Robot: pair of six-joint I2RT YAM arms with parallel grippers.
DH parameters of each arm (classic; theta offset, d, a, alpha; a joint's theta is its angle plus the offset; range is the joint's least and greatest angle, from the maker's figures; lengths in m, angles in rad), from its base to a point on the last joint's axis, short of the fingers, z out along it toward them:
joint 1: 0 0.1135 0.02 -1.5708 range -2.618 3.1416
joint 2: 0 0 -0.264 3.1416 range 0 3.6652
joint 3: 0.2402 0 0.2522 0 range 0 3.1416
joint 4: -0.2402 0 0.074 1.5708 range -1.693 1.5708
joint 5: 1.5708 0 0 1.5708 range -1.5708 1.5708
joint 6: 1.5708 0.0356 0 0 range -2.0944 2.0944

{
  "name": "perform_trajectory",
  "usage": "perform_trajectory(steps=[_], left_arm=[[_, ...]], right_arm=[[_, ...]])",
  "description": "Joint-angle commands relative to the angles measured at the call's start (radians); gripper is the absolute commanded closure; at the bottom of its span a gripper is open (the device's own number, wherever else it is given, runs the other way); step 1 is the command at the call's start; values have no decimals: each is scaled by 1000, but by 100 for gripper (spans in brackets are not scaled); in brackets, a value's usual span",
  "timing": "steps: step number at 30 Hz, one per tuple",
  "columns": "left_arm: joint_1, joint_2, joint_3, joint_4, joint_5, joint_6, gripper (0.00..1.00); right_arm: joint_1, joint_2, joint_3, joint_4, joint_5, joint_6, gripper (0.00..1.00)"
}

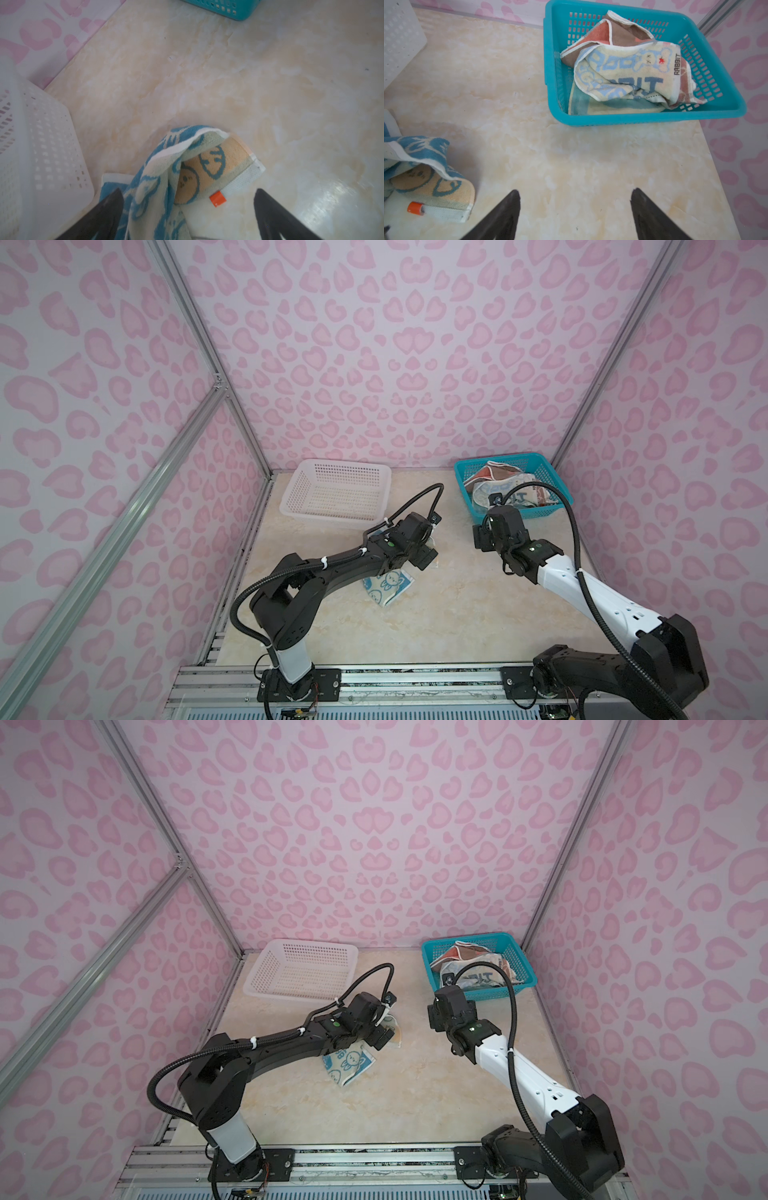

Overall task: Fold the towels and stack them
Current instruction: 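Lift the towel with the left gripper while the right gripper moves toward it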

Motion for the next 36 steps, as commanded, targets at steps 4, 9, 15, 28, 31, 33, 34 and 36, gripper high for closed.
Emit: perform_trajectory(steps=[4,9,15,28,31,33,34,36], left_arm=[[5,132,133,-78,-21,84,5],[23,209,221,-136,-6,102,32],[36,253,271,-172,1,109,88],[56,115,427,-304,67,-247,97],[69,74,447,-327,88,-327,97],[77,50,448,-342,97,-372,97],[77,39,443,-345,100,-387,97],[82,16,424,-347,115,-412,97]], right_arm=[[-6,-62,-79,84,-60,-17,15],[-5,-70,-124,127,-109,-35,9],[-5,-92,-179,208,-137,-40,3],[-5,-152,-365,559,-328,95,9],[-5,-128,-371,596,-375,101,11],[-5,-105,-379,637,-410,83,12],[-5,-95,-388,667,-420,81,13],[-4,-72,-408,741,-436,82,14]])
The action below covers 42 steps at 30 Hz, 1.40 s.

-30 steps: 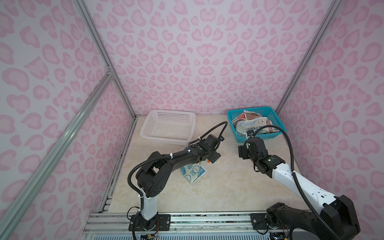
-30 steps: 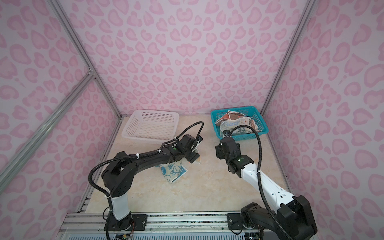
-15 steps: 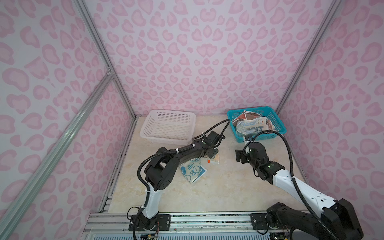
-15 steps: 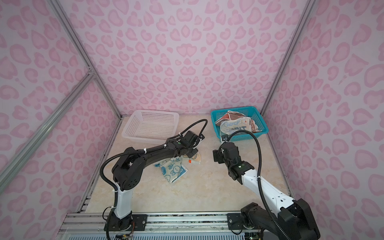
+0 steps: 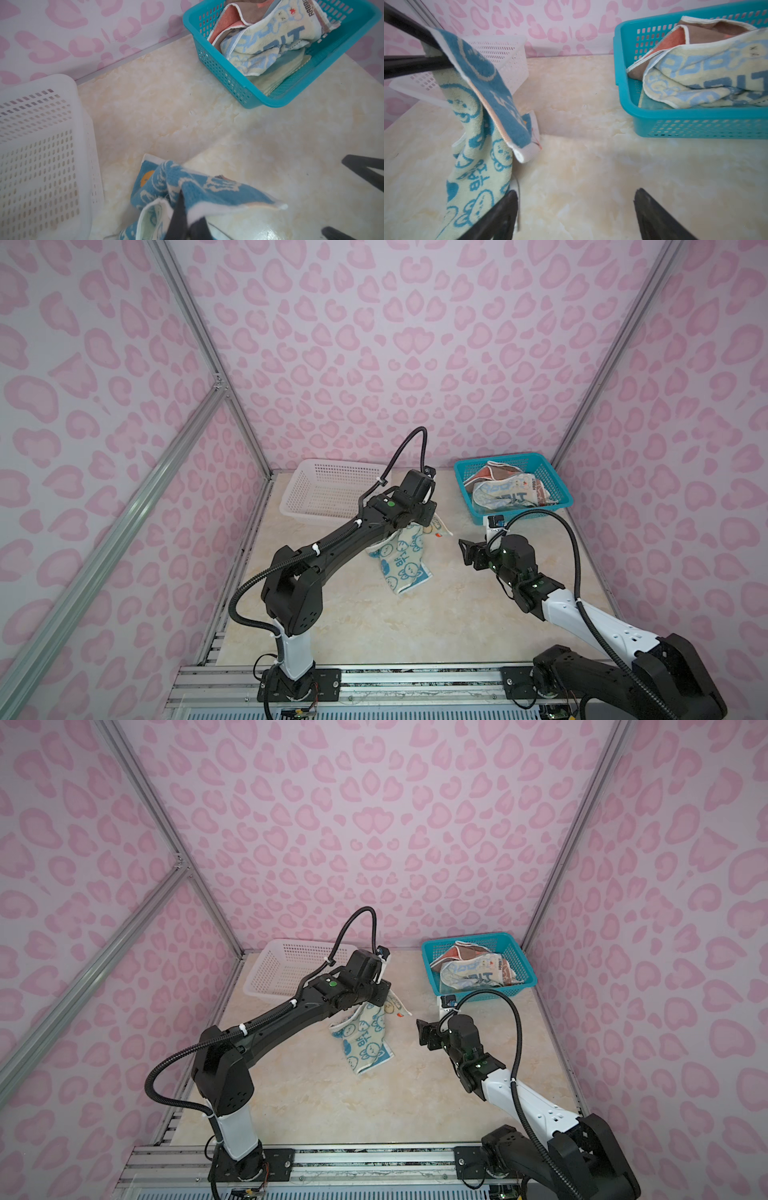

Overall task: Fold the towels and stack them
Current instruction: 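Lift the towel with the left gripper while the right gripper moves toward it, then grasp the hanging towel corner with the right gripper beside the left gripper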

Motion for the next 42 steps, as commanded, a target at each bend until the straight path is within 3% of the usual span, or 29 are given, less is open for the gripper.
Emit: perform_trajectory(steps=[1,7,9,16,25,28,35,42], left_arm=[[3,-43,-26,-32,46,-95,97],[4,-114,-112,-12,62,-110,97],[8,-129,-125,-19,55,-108,97],[21,-161,-136,-46,55,-102,97],[26,-218,-180,-36,61,-87,97],[28,-236,-184,-33,43,-84,97],[44,-273,-264,-8,29,-97,97],[60,-285,-298,-11,-3,-101,97]], right_arm=[[2,39,-31,181,-65,3,15],[19,176,-42,352,-129,-72,24],[29,244,-33,419,-170,-111,32],[89,423,-35,648,-219,-181,32],[162,538,51,710,-165,-230,37],[170,553,95,703,-188,-239,48],[174,539,120,685,-266,-238,97],[173,448,118,551,-293,-231,100]])
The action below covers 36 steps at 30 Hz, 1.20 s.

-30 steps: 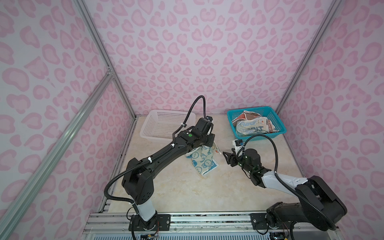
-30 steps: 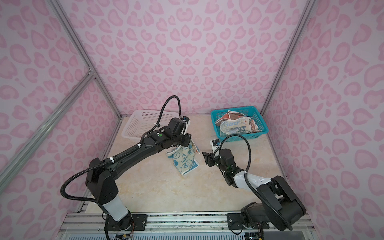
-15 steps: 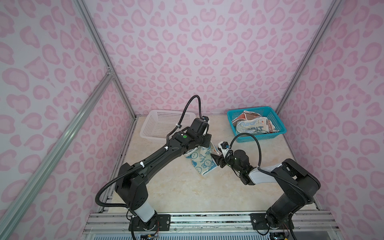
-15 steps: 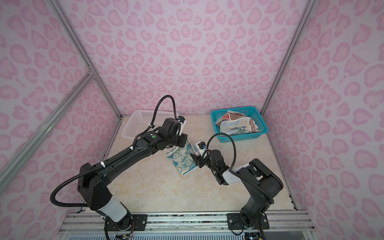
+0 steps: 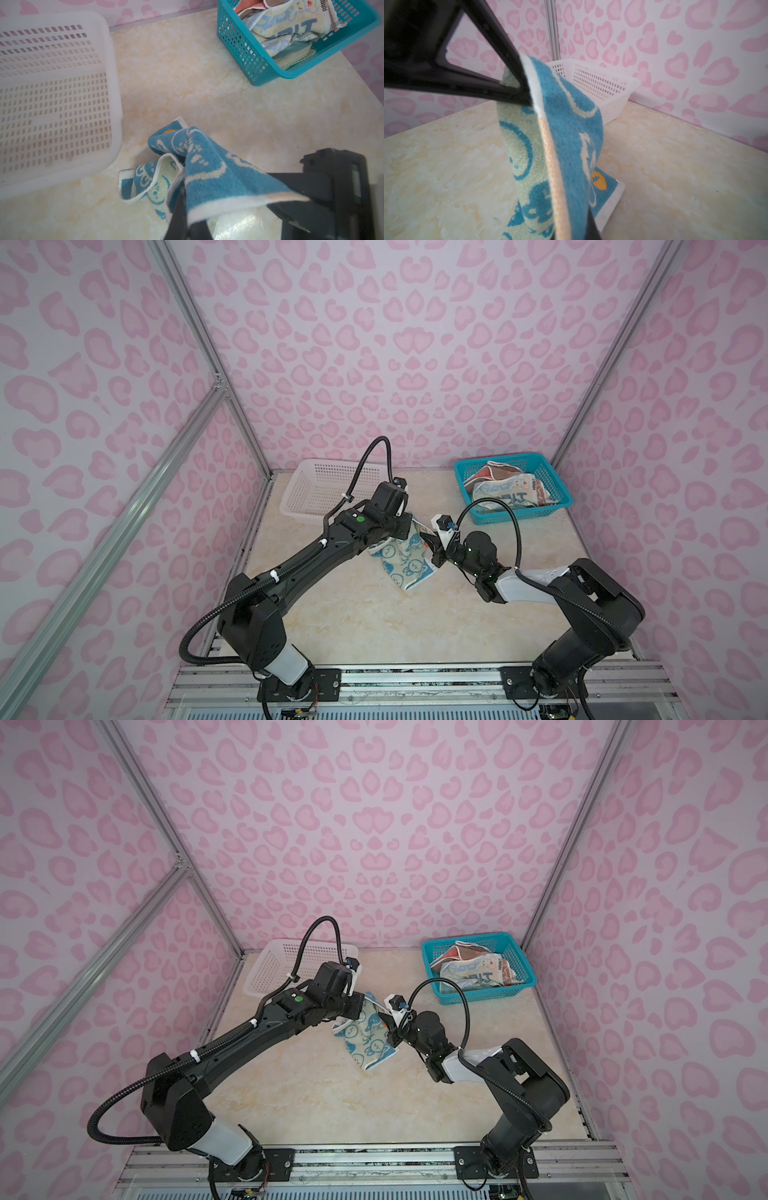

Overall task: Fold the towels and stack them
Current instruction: 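Grasp the hanging towel corner with the right gripper beside the left gripper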

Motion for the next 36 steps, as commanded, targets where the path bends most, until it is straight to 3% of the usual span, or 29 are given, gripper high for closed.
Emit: perform_trajectory(steps=[1,7,10,11,14,15,20,25,30,36], left_arm=[[6,-18,-17,22,-37,-5,97],[10,-42,-75,24,-74,5,97],[9,-64,-106,34,-74,35,94],[9,-75,-118,38,-68,53,86],[8,-126,-155,58,-35,131,45],[9,-151,-172,71,-19,163,37],[10,-281,-258,185,99,301,16],[9,-310,-304,292,241,388,15],[6,-253,-274,319,408,415,17],[-17,-185,-243,334,488,398,19]], right_arm=[[0,-47,6,-112,-22,5,100],[-13,-146,116,-500,-46,-16,100],[-13,-178,143,-595,-49,-37,100],[-15,-189,148,-617,-53,-46,100],[-22,-216,188,-735,-59,-102,100],[-25,-223,204,-780,-56,-127,100],[-32,-244,266,-922,-75,-227,100],[-34,-240,325,-1019,-132,-296,100],[-34,-230,372,-1082,-164,-330,100],[-35,-209,397,-1072,-161,-305,100]])
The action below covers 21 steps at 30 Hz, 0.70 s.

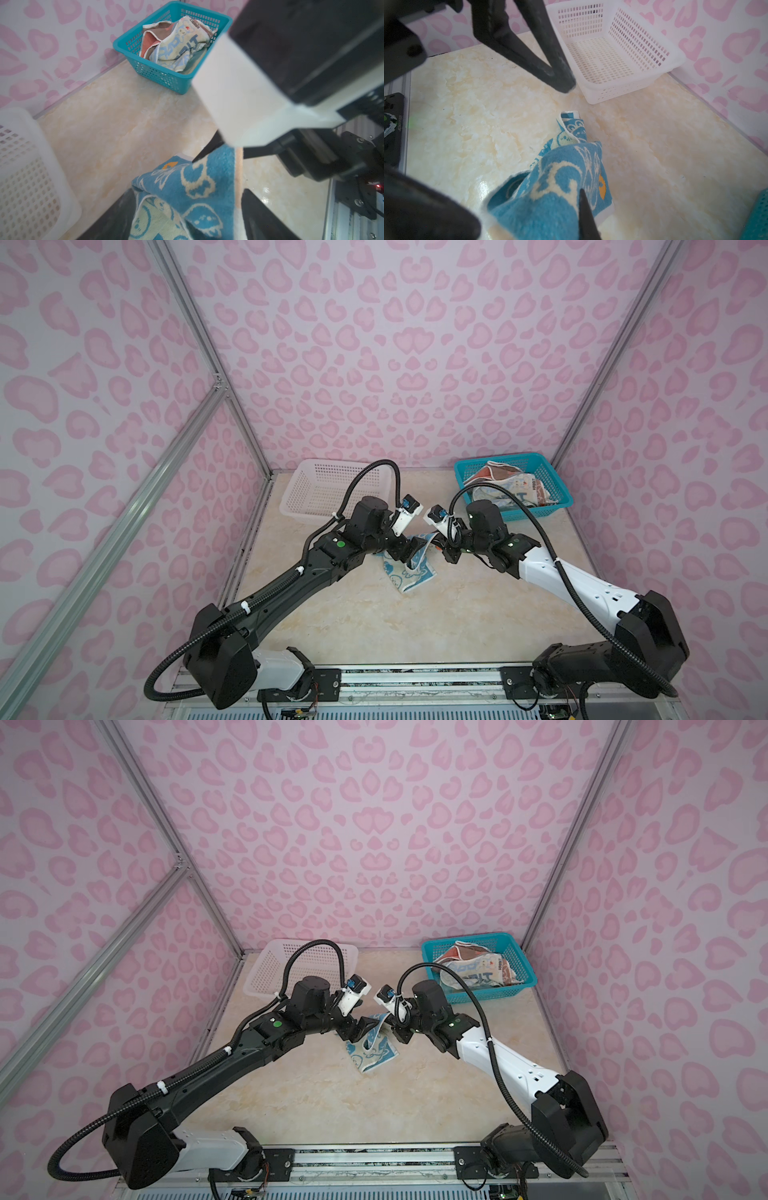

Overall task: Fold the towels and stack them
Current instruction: 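Grasp the hanging towel corner with the right gripper beside the left gripper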

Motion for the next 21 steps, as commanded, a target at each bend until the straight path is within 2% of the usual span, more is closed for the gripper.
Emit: perform_trajectory(steps=[1,5,9,13,18,21], left_arm=[[-13,26,10,56,82,5,19],[-35,42,1,71,85,-7,19],[-50,65,2,59,35,5,22],[-52,90,17,32,-27,12,36],[-53,88,14,26,-63,33,61],[-52,92,17,29,-61,35,68]], right_arm=[[-1,16,11,-5,-14,18,100],[-1,33,26,13,-11,51,100],[-3,38,32,24,-30,64,100],[-1,25,26,31,-46,64,100],[-2,5,16,17,-43,37,100],[-1,-1,15,20,-46,37,100]])
